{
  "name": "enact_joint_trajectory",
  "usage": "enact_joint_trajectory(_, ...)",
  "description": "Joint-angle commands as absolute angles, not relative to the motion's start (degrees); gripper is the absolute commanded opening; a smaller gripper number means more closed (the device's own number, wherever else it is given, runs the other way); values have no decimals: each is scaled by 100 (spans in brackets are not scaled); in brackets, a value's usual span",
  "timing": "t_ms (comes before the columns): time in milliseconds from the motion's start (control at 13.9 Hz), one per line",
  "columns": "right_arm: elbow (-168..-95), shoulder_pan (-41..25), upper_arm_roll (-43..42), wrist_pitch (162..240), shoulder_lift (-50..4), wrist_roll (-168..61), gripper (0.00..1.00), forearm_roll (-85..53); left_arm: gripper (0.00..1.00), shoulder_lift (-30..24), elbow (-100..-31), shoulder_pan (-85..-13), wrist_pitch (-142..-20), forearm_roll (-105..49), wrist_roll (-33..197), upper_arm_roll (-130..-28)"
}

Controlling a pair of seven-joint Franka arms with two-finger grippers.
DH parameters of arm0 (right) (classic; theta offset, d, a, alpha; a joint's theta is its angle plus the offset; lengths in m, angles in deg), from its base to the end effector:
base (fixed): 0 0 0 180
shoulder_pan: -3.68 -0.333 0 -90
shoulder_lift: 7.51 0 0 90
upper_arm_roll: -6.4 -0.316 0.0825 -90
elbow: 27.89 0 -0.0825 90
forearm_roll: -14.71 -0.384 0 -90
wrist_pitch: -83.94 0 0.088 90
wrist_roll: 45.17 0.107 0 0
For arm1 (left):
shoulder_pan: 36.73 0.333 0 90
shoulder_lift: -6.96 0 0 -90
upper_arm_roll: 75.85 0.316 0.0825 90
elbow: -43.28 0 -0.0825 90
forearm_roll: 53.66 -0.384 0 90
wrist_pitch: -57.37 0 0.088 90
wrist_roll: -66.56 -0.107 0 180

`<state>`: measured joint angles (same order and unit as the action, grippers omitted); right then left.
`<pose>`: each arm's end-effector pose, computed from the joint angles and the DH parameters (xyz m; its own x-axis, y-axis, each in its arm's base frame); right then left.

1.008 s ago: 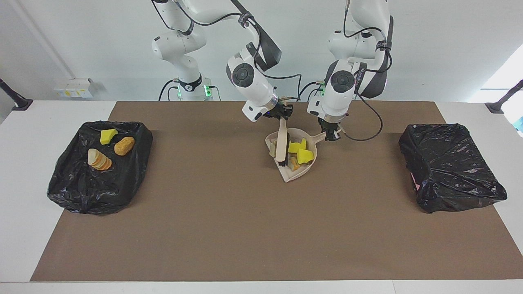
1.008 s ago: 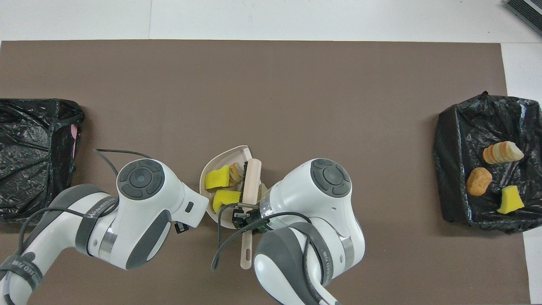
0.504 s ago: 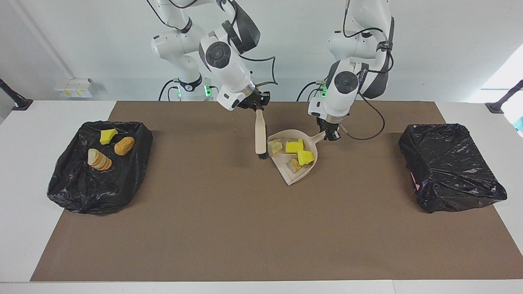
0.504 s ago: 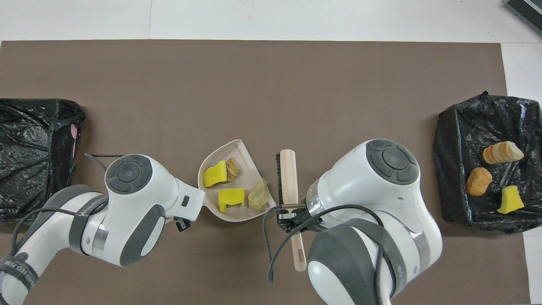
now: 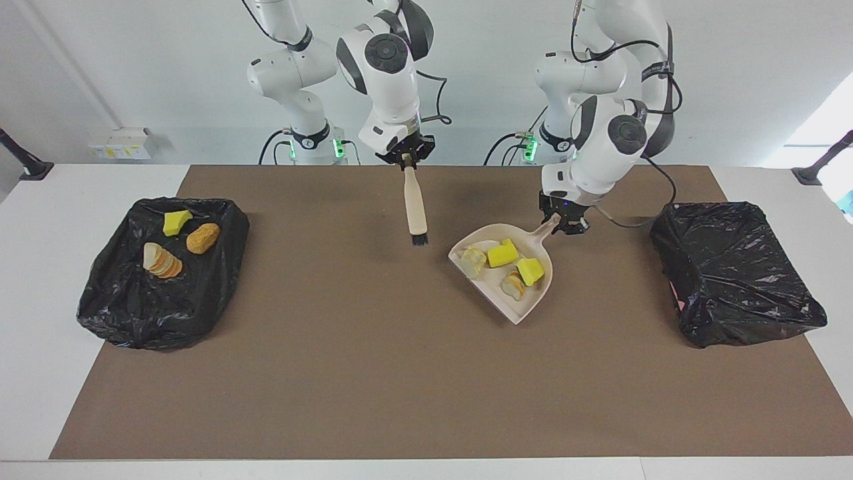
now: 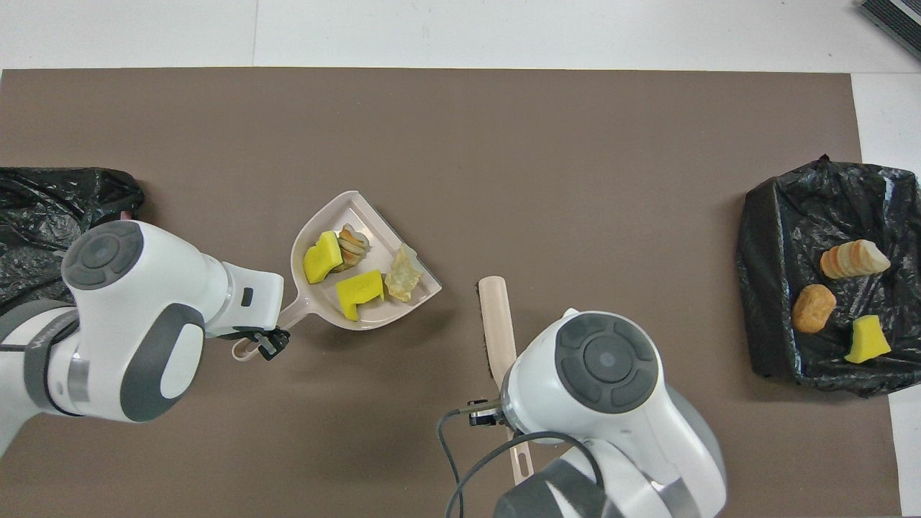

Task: Sweep and dump trash in bin
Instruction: 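Carry the loaded dustpan with the left gripper to the black bag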

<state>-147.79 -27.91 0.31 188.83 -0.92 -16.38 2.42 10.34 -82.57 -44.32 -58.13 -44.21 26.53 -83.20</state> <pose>0.3870 0.3222 0.4626 0.9710 0.0906 -0.2214 0.0727 -0.9935 -0.0877 0.4871 -0.1404 0.4002 0.6374 -0.7704 -0.0124 -0.7563 -0.6286 0.1815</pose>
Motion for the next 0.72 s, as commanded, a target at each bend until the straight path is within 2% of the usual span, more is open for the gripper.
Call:
enact_joint_trajectory(0, -15251, -3242, 16, 19422, 84, -995, 0, 399, 0, 1407, -8109, -3930, -5496, -4285, 2709, -8350)
enact_joint_trajectory(216, -15629, -3718, 16, 20020, 31, -502, 0, 399, 0, 1408, -7661, -3341, -5101, -4285, 2657, -8341)
enact_joint_trajectory(648, -16007, -4421, 16, 20565, -249, 122, 0, 408, 0, 1197, -6949, -2102, -4442, -4320, 2255, -8332)
